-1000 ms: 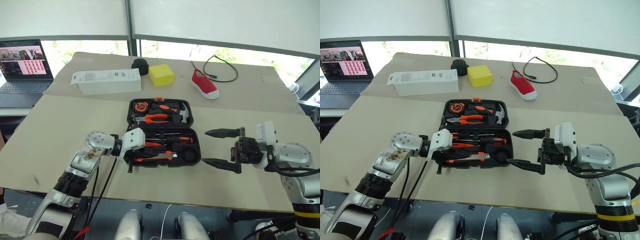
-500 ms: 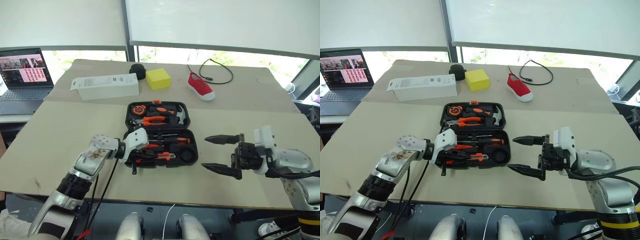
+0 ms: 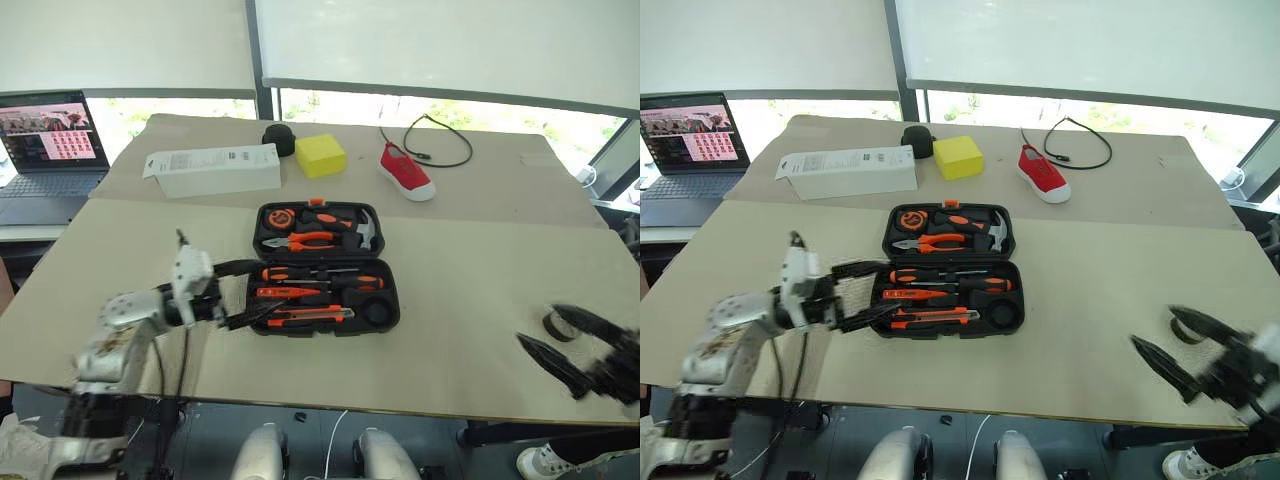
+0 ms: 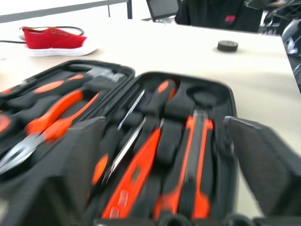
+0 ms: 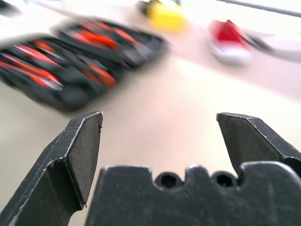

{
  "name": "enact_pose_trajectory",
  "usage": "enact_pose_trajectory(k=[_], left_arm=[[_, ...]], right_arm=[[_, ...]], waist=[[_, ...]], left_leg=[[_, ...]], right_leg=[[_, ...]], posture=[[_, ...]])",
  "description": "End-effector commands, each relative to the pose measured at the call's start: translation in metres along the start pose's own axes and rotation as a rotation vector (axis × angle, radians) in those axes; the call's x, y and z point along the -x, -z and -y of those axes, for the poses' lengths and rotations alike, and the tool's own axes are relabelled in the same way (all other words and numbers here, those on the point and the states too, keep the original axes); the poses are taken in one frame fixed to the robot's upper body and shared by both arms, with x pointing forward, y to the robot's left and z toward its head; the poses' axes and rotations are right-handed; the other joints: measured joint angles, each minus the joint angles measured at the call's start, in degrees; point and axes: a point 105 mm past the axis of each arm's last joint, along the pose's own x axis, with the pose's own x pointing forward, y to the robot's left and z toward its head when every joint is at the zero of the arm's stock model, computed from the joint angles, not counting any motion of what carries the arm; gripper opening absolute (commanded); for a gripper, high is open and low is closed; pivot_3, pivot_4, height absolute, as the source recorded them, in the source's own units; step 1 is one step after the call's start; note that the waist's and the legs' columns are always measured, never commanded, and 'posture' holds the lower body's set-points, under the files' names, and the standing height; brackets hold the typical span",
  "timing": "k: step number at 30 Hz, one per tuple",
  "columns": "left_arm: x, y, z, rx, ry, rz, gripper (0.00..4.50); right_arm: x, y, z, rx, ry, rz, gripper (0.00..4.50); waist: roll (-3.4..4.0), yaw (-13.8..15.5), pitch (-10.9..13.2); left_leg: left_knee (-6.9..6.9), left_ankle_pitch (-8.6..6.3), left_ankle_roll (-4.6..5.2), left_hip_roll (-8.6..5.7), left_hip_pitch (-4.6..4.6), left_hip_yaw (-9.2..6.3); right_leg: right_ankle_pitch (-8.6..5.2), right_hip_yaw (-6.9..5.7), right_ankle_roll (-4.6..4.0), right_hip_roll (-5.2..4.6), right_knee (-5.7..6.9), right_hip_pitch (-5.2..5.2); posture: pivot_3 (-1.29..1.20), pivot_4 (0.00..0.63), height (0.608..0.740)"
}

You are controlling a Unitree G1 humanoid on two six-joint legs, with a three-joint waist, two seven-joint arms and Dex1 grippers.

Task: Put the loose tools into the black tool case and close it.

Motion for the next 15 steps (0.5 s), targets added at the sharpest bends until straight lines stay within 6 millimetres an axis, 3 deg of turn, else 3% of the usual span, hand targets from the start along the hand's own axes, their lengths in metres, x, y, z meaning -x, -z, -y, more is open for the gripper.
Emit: enact_pose_trajectory(k=[1, 4, 7, 10, 15], left_arm=[[0.02, -0.022, 0.01, -0.014, 0.106, 0.08, 4.48], [0.034, -0.02, 0.019, -0.01, 0.179, 0.062, 4.48], [0.03, -0.024, 0.024, -0.015, 0.201, 0.085, 4.48], [0.014, -0.03, 0.027, -0.024, 0.186, 0.157, 4.48], [-0.006, -0.033, 0.04, 0.066, 0.22, 0.198, 4.48]], right_arm=[[0.036, 0.01, 0.015, 0.054, 0.147, -0.045, 4.5], [0.063, 0.029, 0.022, 0.024, 0.258, -0.103, 4.5], [0.07, 0.033, 0.025, 0.021, 0.284, -0.128, 4.5], [0.057, 0.026, 0.032, 0.036, 0.267, -0.162, 4.5], [0.014, 0.015, 0.045, 0.122, 0.061, -0.293, 4.5]], waist=[[0.01, -0.1, 0.0], [0.04, -0.4, 0.0], [0.07, -0.6, 0.0], [0.13, -0.8, 0.0], [0.11, -1.8, 0.0]], left_leg=[[0.0, 0.0, 0.0, 0.02, 0.02, 0.0], [-0.01, 0.0, -0.01, 0.05, 0.09, -0.01], [-0.21, 0.0, -0.01, 0.06, 0.16, -0.05], [-0.21, 0.0, 0.0, 0.08, 0.17, -0.09], [-0.22, 0.0, 0.0, 0.03, 0.17, -0.02]], right_leg=[[-0.04, 0.02, -0.03, -0.02, -0.01, 0.0], [-0.26, 0.08, -0.34, -0.03, -0.01, 0.02], [-0.31, 0.18, -0.39, -0.09, -0.08, 0.02], [-0.3, 0.25, -0.36, -0.1, -0.08, 0.05], [-0.12, 0.39, -0.09, -0.08, -0.13, 0.03]], posture=[[0.0, 0.15, 0.74], [0.0, 0.15, 0.74], [0.0, 0.15, 0.74], [0.0, 0.15, 0.74], [0.0, 0.15, 0.74]])
